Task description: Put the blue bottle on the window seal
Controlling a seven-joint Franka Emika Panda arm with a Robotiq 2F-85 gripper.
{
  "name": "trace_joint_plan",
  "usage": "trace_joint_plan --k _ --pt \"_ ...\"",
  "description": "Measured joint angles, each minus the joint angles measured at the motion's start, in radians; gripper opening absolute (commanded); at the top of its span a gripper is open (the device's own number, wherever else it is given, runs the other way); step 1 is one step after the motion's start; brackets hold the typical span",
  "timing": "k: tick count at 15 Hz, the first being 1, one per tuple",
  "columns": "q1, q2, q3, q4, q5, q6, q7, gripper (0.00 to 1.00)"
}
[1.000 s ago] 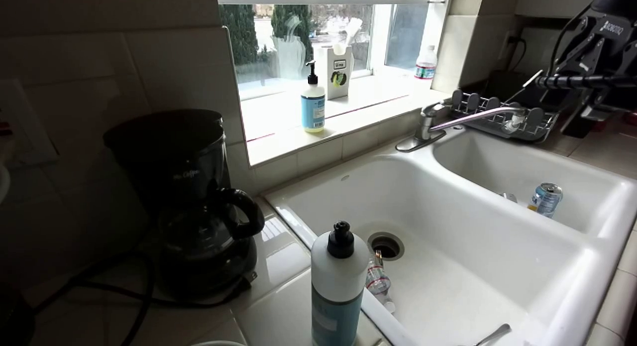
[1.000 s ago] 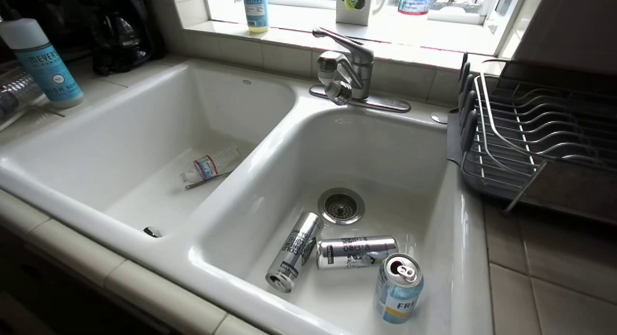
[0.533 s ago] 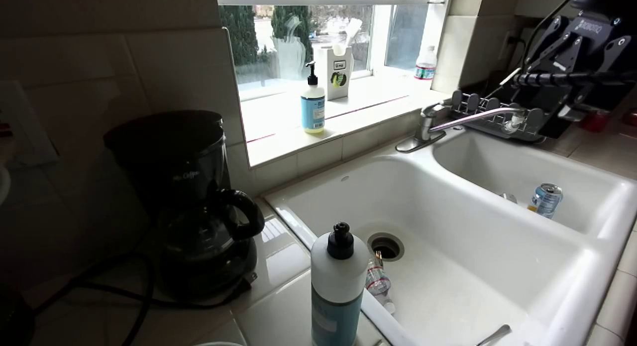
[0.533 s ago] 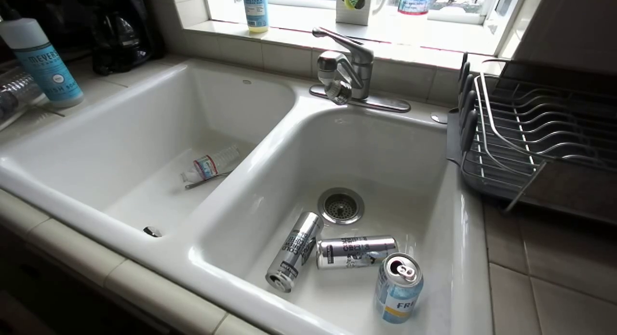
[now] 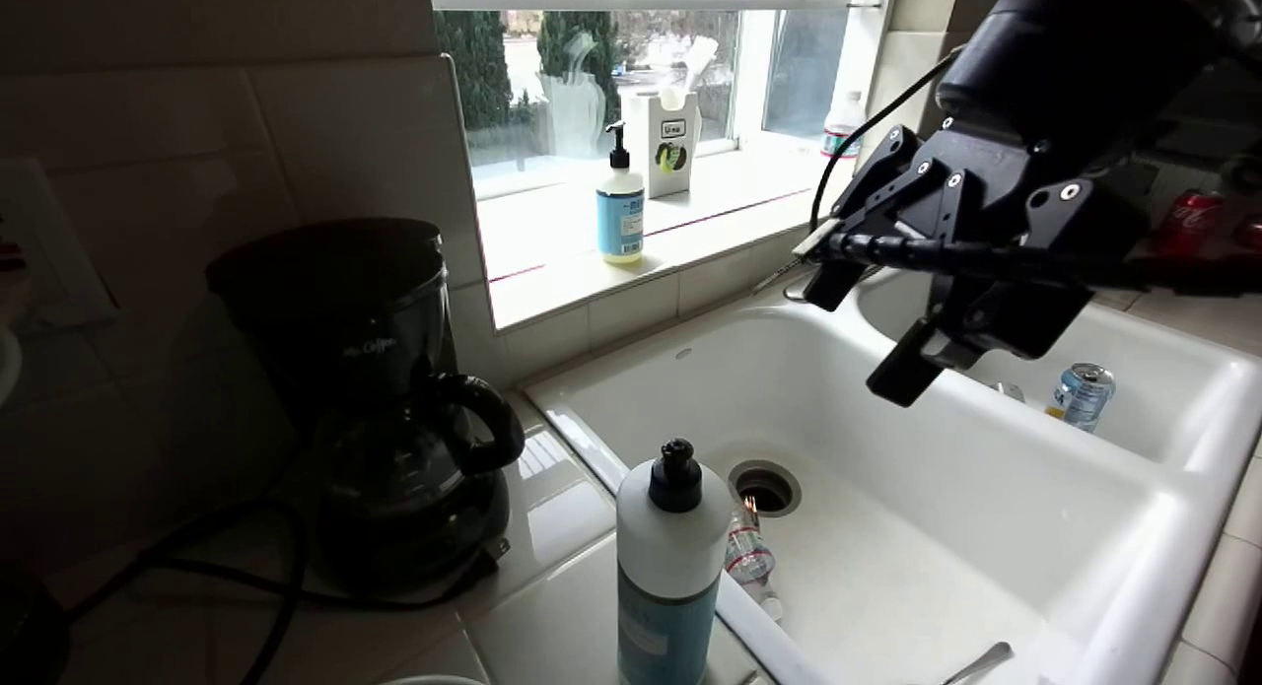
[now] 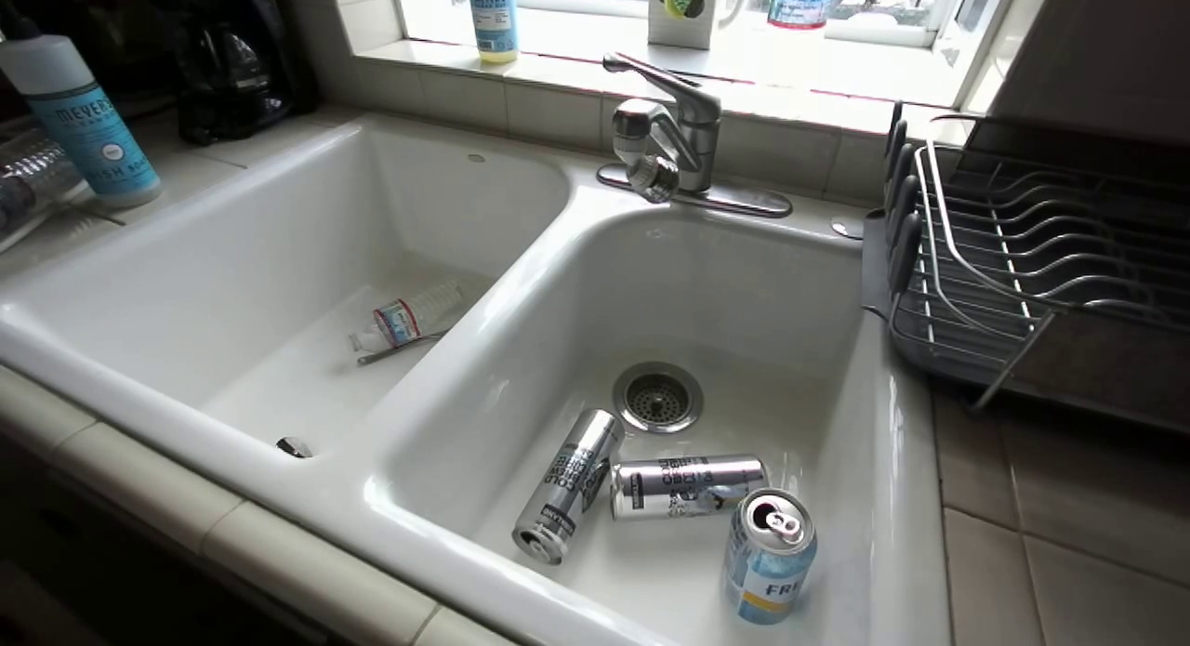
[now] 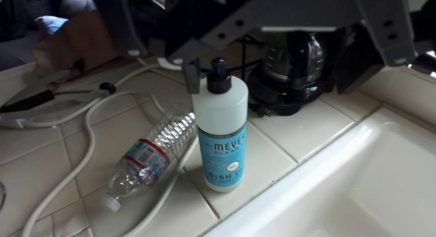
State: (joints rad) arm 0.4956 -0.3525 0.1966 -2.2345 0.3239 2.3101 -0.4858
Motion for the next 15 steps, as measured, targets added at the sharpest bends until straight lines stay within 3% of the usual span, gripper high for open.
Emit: trace_joint_plan --k 3,6,15 --pt "0.044 0.059 -0.001 0.039 0.108 -0.026 -0.136 1.0" --pt "0.052 0.091 0.007 0.084 0.142 -0.102 -0.226 1.0" --pt "0.014 0.137 0.048 0.11 0.138 -0.097 -0.241 1.0"
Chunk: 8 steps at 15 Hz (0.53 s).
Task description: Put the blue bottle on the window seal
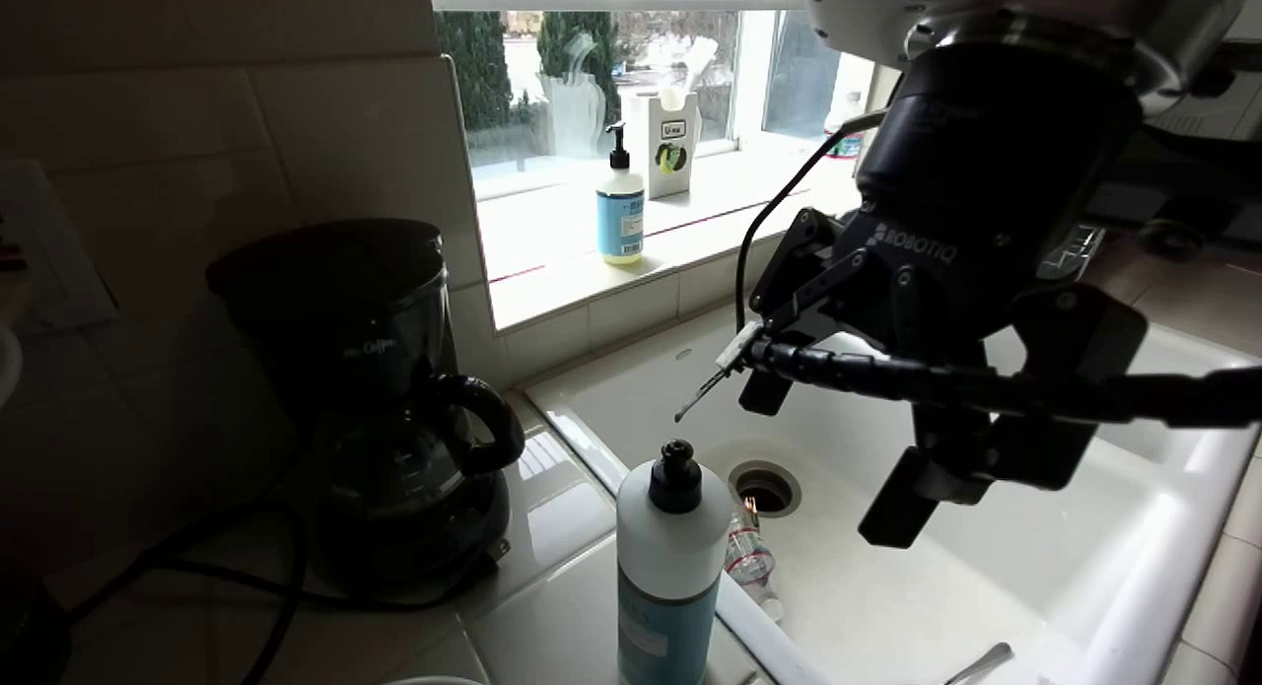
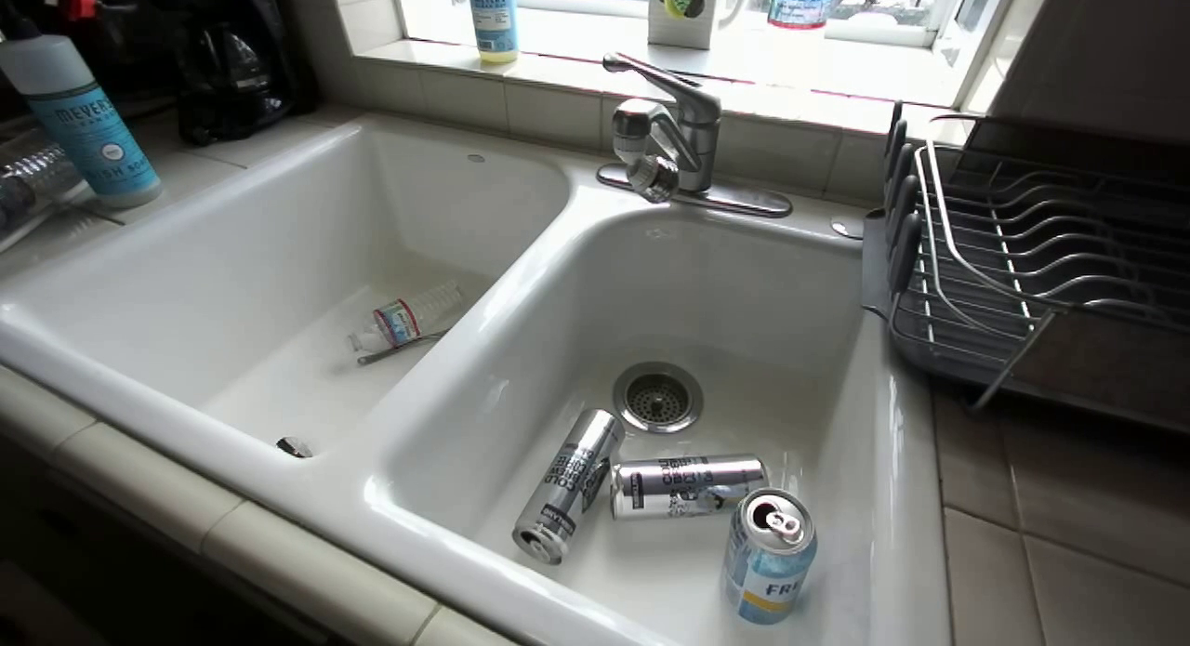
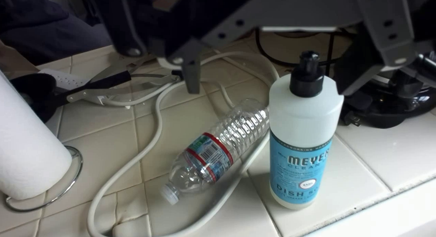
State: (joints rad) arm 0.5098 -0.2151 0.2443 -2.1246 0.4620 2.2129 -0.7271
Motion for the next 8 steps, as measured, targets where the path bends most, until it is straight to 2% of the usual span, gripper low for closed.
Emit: trace_joint_plan --k 2,5,6,7,8 --pt "-0.013 0.015 0.017 0.0 -0.016 0.023 0.014 0.99" --pt "-0.028 0.031 0.033 0.0 -0.044 0.046 0.035 0.88" --pt "-0.031 0.035 0.037 0.001 -0.051 0.05 0.037 0.89" --pt "-0.033 0.039 0.042 0.002 -0.057 0.055 0.038 0.84" --pt "-0.034 0.044 0.046 0.003 -0.062 0.06 0.038 0.86"
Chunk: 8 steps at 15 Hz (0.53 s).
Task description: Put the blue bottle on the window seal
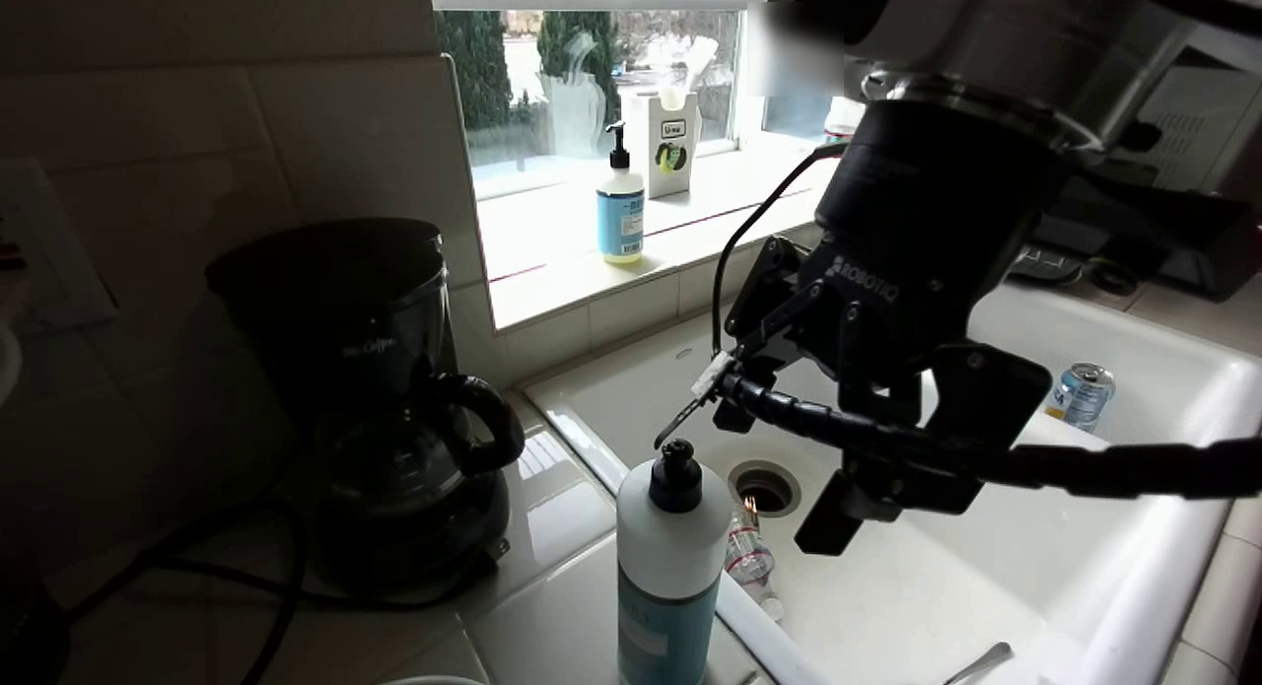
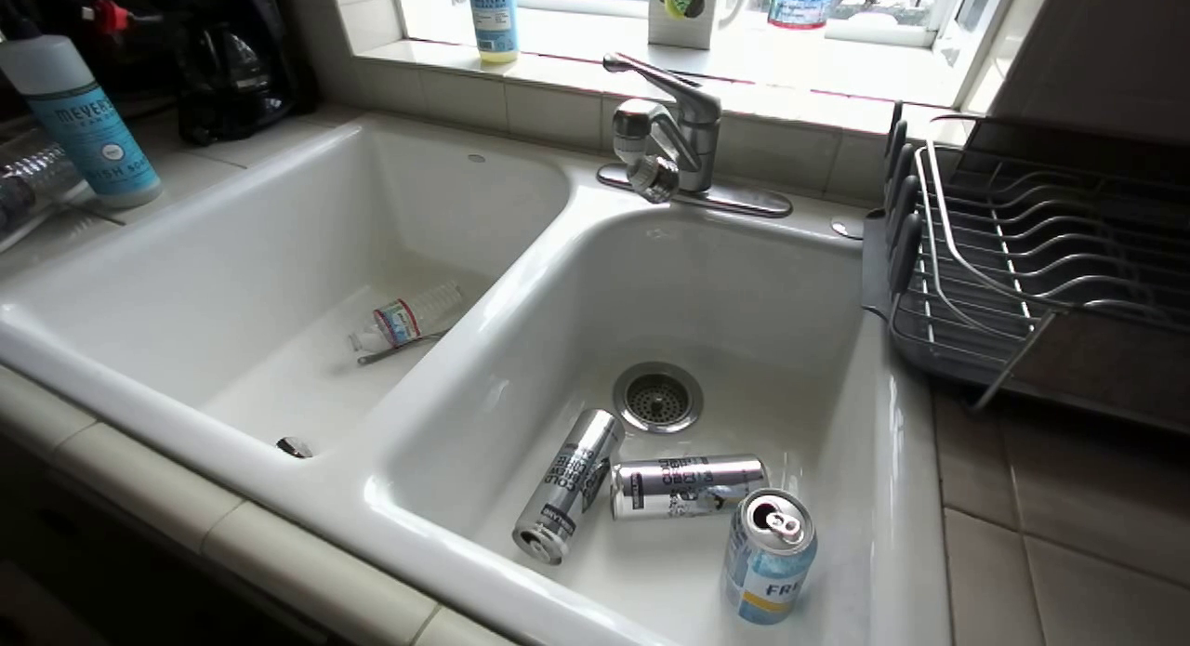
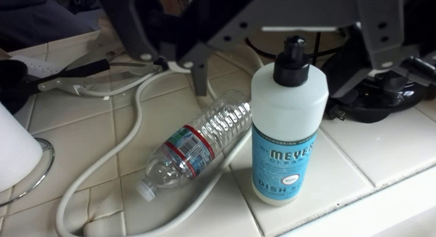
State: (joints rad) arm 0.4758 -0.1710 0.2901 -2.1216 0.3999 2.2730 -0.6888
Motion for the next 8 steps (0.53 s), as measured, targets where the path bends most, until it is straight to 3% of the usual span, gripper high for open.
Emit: trace_joint_plan --k 3,7,8 --pt "0.0 0.015 0.009 0.003 -0.022 0.024 0.002 0.86" --pt "-0.006 0.041 0.016 0.022 -0.054 0.052 0.006 0.81" --pt "-0.007 0.049 0.018 0.029 -0.059 0.055 0.007 0.76"
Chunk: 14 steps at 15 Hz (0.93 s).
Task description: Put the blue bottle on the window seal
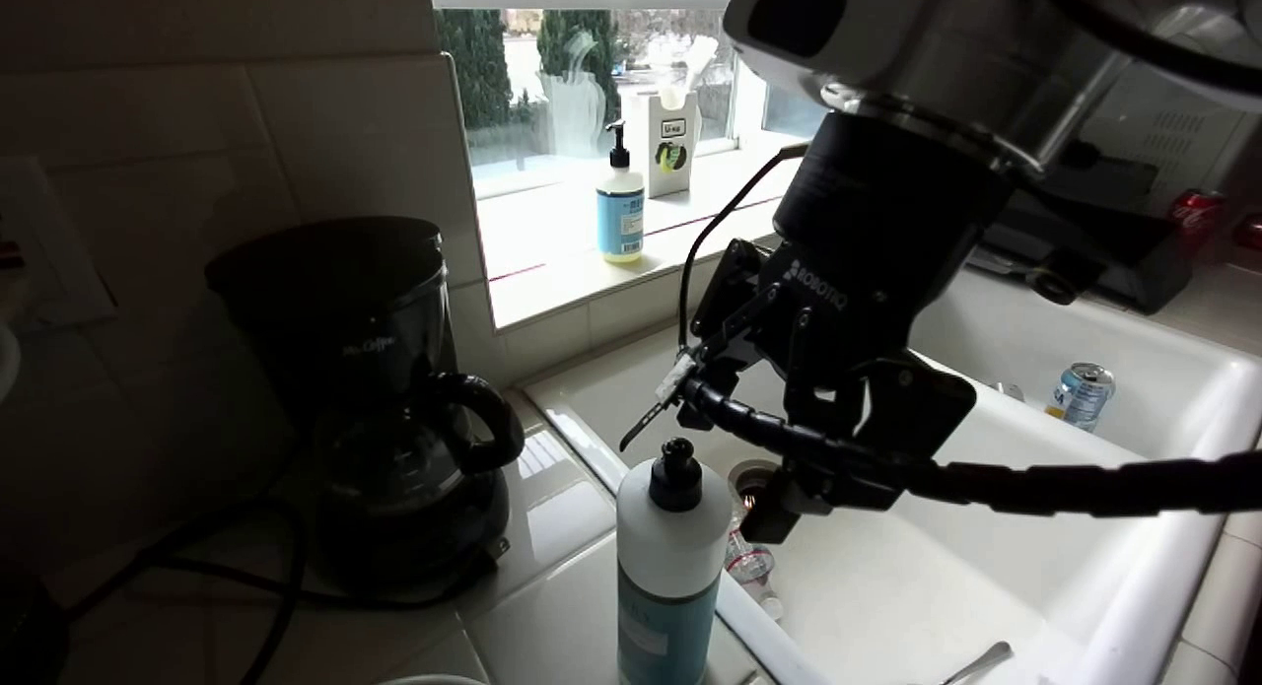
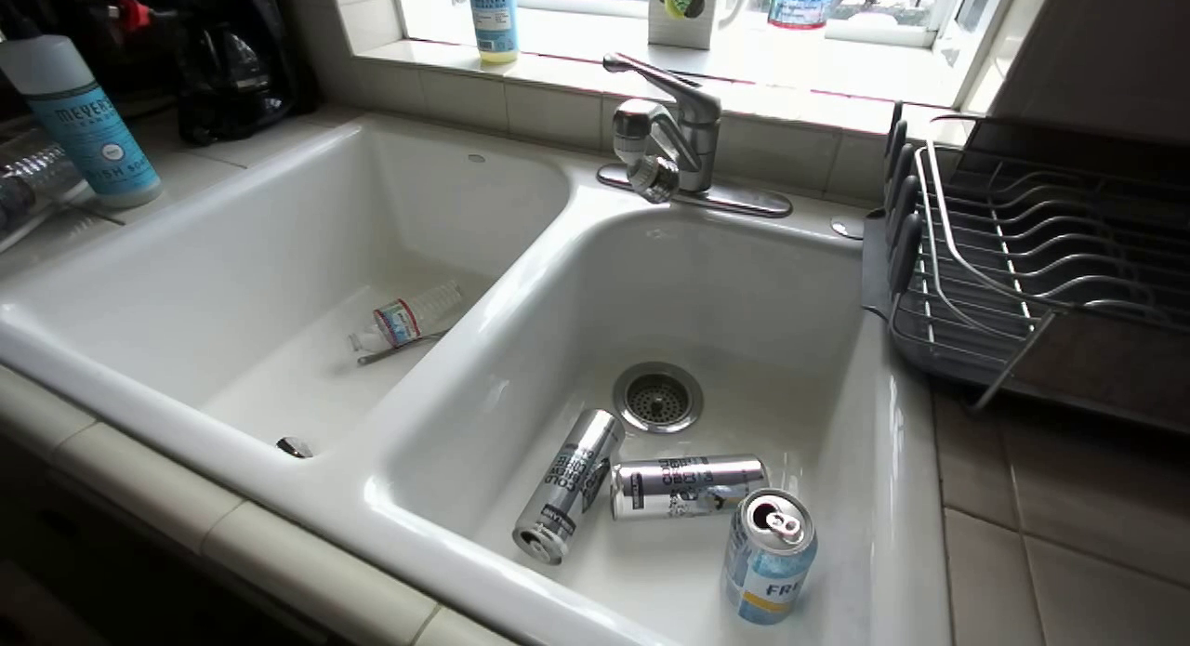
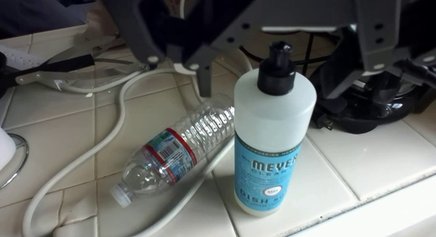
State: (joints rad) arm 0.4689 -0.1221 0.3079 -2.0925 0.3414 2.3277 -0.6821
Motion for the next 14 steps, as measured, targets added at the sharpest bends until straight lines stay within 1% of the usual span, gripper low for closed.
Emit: trace_joint_plan --k 1,2,5,6,7,8,9,14 --pt "-0.001 0.007 0.001 0.006 -0.002 0.001 0.0 0.74" --pt "-0.001 0.016 0.003 0.015 -0.005 0.001 0.0 0.69" --pt "-0.002 0.042 0.008 0.039 -0.011 0.001 0.0 0.67" --pt "-0.002 0.05 0.01 0.046 -0.012 0.001 0.0 0.64" --pt "-0.003 0.057 0.012 0.052 -0.014 0.001 0.0 0.65" --pt "-0.004 0.062 0.015 0.057 -0.017 0.001 0.001 0.62" --pt "-0.007 0.067 0.017 0.061 -0.02 0.001 0.003 0.64" --pt "-0.018 0.081 0.028 0.077 -0.04 0.001 0.019 0.65"
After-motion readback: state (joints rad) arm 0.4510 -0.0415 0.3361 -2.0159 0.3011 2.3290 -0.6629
